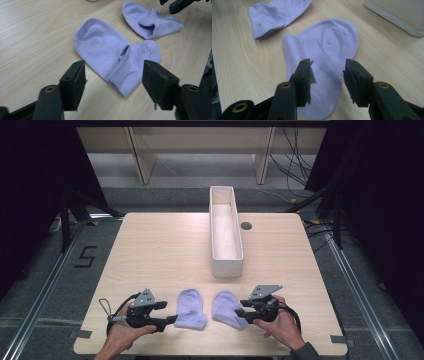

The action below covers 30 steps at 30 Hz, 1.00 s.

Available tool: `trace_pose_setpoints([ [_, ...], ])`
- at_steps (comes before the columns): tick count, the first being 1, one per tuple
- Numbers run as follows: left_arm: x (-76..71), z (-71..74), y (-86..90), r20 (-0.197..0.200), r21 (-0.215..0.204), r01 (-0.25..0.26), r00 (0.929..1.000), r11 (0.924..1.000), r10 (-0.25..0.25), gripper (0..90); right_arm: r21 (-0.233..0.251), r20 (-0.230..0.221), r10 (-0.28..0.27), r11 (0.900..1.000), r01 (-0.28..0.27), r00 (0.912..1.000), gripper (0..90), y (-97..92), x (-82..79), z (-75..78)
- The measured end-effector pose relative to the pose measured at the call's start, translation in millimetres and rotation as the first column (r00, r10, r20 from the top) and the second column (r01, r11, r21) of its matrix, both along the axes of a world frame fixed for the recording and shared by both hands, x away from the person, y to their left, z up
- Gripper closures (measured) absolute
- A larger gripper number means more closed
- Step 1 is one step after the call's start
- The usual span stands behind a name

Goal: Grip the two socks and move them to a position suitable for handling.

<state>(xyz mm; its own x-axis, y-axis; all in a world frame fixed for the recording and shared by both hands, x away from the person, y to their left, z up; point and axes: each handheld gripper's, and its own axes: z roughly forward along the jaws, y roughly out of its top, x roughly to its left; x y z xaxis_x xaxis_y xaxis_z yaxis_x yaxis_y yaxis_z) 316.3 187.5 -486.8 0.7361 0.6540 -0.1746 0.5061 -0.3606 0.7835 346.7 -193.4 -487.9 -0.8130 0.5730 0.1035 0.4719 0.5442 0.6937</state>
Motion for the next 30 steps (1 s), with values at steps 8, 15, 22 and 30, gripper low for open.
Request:
trace_pose_setpoints([
  [8, -14.5, -6.6, 7.7, -0.001, 0.018, -0.016, 0.9999, 0.9997, 0.016, 26.5, 0.008, -0.005, 0.000, 1.0000, 0.000, 1.0000, 56.3, 1.1, 0.1, -1.7],
  [15, -23.4, -7.9, 9.3, -0.001, 0.029, -0.022, 0.9998, 0.9993, 0.022, 26.5, -0.001, -0.007, 0.013, 0.9999, -0.013, 0.9999, 56.3, -0.1, 0.8, -0.7],
  [22, -29.3, -13.1, 10.1, -0.010, 0.077, -0.004, 0.9999, 0.9970, 0.005, 26.3, -0.005, 0.008, 0.020, 0.9998, -0.020, 0.9998, 56.0, -1.5, 2.2, -0.9],
  [30, -33.4, -16.4, 13.8, -0.014, 0.085, -0.023, 0.9996, 0.9961, 0.024, 25.9, -0.004, 0.006, 0.014, 0.9999, -0.014, 0.9999, 55.6, -2.0, 1.2, -1.6],
])
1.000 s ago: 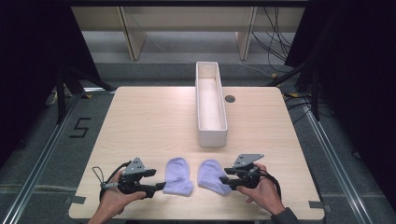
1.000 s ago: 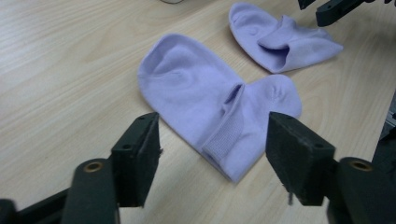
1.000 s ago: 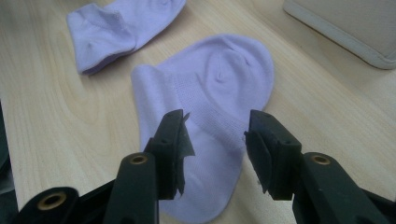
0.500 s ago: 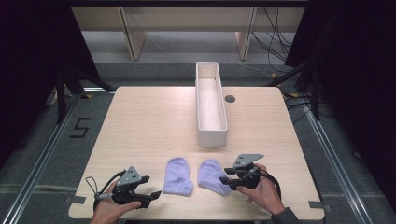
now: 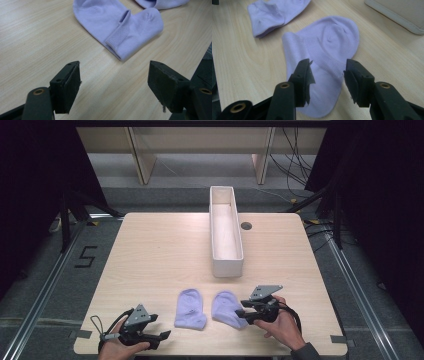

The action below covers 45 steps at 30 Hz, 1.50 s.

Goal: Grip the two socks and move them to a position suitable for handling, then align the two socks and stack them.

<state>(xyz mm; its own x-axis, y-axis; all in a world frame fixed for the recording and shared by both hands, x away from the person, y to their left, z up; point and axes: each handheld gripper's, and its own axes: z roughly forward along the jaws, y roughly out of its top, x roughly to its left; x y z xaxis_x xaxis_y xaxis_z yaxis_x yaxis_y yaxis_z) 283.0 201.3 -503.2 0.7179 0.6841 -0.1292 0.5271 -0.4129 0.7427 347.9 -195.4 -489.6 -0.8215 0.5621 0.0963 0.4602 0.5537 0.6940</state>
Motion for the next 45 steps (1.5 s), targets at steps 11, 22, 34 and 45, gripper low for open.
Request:
trace_pose_setpoints([
  [11, -0.4, -4.5, -0.8, -0.009, 0.003, 0.003, 1.0000, 1.0000, -0.003, 25.6, 0.002, 0.000, -0.009, 1.0000, 0.009, 1.0000, 55.5, -2.8, -1.5, 0.5],
  [22, -0.1, -5.7, 0.6, -0.013, 0.013, -0.011, 0.9999, 0.9999, 0.011, 24.8, 0.007, 0.001, -0.012, 0.9999, 0.012, 0.9999, 46.8, 2.9, -0.5, 0.4],
  [34, -2.5, -4.4, 0.9, -0.008, 0.004, -0.016, 0.9998, 0.9999, 0.016, 24.7, -0.007, -0.031, 0.016, 0.9998, -0.017, 0.9994, 45.8, 9.5, 0.7, -3.0],
  [45, -5.0, -3.6, 1.9, -0.001, 0.005, -0.018, 0.9998, 0.9998, 0.018, 24.7, -0.018, -0.020, 0.006, 0.9998, -0.007, 0.9998, 47.5, 10.1, 10.1, -4.5],
])
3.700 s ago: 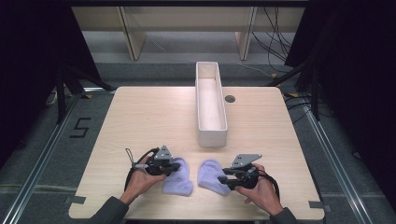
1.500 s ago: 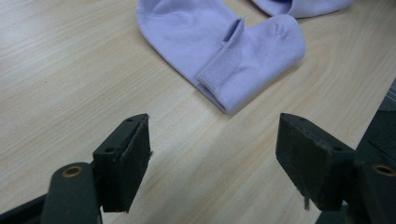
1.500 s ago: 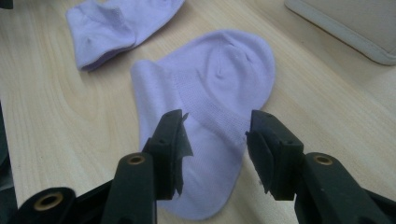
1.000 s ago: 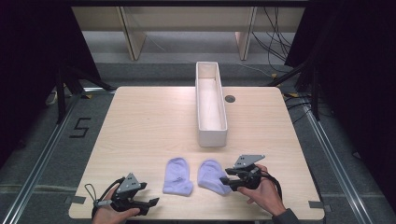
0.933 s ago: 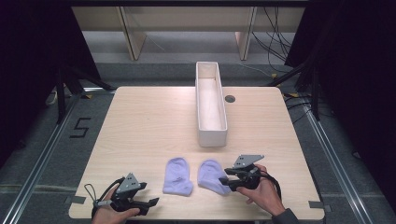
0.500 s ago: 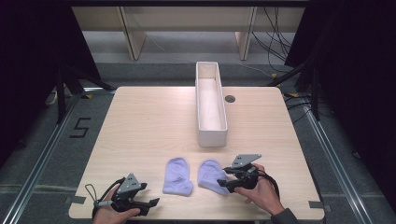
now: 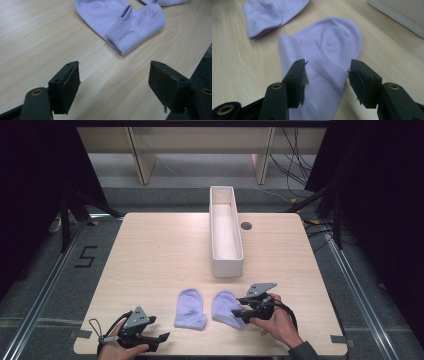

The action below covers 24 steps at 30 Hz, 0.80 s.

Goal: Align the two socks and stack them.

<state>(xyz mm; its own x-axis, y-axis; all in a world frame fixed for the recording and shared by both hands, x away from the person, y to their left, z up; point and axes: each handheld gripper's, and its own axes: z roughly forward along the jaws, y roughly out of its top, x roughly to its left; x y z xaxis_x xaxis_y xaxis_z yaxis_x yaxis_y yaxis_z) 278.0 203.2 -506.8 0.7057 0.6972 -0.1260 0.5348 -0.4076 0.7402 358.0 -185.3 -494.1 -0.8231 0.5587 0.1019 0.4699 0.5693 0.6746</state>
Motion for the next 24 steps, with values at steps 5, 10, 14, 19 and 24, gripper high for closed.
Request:
trace_pose_setpoints([
  [5, 0.1, 0.3, -0.4, -0.001, -0.003, -0.001, 1.0000, 1.0000, 0.001, 24.7, -0.016, -0.004, 0.009, 0.9998, -0.009, 1.0000, 48.9, 0.5, 7.7, -5.0],
  [10, 1.0, 0.1, -0.5, 0.002, -0.003, 0.007, 1.0000, 1.0000, -0.007, 24.7, -0.006, -0.019, -0.001, 1.0000, 0.001, 0.9998, 55.0, 2.5, 5.7, -6.6],
  [14, 0.9, -0.1, -1.5, 0.002, -0.015, 0.003, 1.0000, 0.9999, -0.003, 24.7, -0.008, -0.011, 0.022, 0.9997, -0.022, 0.9997, 61.8, 1.9, 7.4, -7.5],
  [19, 1.0, 1.1, -0.4, 0.002, 0.003, 0.006, 1.0000, 1.0000, -0.006, 24.7, 0.002, 0.007, 0.056, 0.9984, -0.056, 0.9984, 81.0, 1.2, 5.4, -3.7],
  [24, 0.9, 0.7, -1.1, 0.002, -0.010, 0.009, 1.0000, 0.9999, -0.009, 24.7, -0.006, 0.052, 0.092, 0.9958, -0.092, 0.9944, 87.4, 2.6, 0.0, 7.6],
])
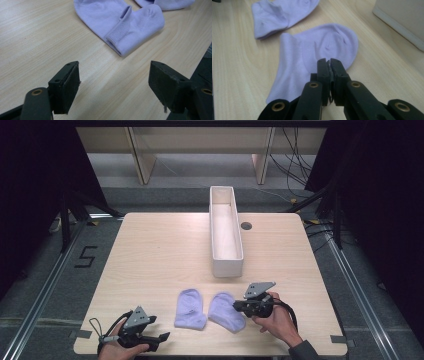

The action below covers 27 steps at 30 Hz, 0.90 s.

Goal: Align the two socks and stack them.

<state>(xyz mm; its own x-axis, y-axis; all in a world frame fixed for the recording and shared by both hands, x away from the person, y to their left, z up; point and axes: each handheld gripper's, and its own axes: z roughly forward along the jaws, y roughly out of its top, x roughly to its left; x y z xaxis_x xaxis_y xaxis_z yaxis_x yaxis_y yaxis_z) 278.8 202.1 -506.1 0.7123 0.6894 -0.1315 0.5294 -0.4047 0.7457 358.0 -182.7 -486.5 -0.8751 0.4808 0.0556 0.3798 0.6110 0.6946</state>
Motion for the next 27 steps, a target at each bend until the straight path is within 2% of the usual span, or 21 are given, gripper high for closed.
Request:
trace_pose_setpoints([
  [4, 0.1, 0.6, 0.4, 0.000, 0.014, 0.001, 1.0000, 0.9999, -0.001, 24.7, -0.022, -0.006, 0.000, 0.9998, 0.000, 1.0000, 87.8, 1.6, -2.0, -0.6],
  [6, 0.3, 1.0, 0.5, -0.001, 0.017, 0.006, 1.0000, 0.9998, -0.006, 24.8, -0.027, 0.012, 0.006, 0.9996, -0.006, 0.9999, 87.9, 1.9, -2.2, 0.3],
  [11, 0.6, 0.0, 0.6, -0.002, 0.007, 0.000, 1.0000, 1.0000, 0.000, 24.7, 0.011, 0.039, -0.004, 0.9999, 0.003, 0.9992, 88.2, -0.8, -10.3, 16.8],
  [14, 0.8, 0.2, 0.6, -0.001, 0.005, -0.002, 1.0000, 1.0000, 0.002, 24.7, 0.020, 0.060, 0.009, 0.9998, -0.010, 0.9981, 88.2, -1.1, -15.2, 24.9],
  [17, 0.6, 0.6, 0.4, -0.004, 0.011, -0.005, 1.0000, 0.9999, 0.005, 24.8, 0.033, 0.044, 0.028, 0.9990, -0.029, 0.9986, 88.2, -0.2, -23.7, 30.4],
  [19, 0.9, 0.7, 0.3, -0.005, 0.012, -0.004, 1.0000, 0.9999, 0.004, 24.7, 0.040, 0.036, 0.022, 0.9989, -0.024, 0.9991, 88.2, 0.7, -28.7, 32.3],
  [25, 2.0, 0.7, 0.5, -0.003, 0.022, -0.007, 1.0000, 0.9997, 0.007, 24.7, 0.033, 0.046, 0.049, 0.9982, -0.050, 0.9978, 88.2, 3.4, -38.2, 40.7],
  [27, 1.6, -0.2, -1.0, -0.007, 0.004, -0.011, 0.9999, 0.9999, 0.011, 24.8, 0.018, 0.042, 0.050, 0.9985, -0.051, 0.9979, 88.2, 5.4, -44.0, 44.1],
])
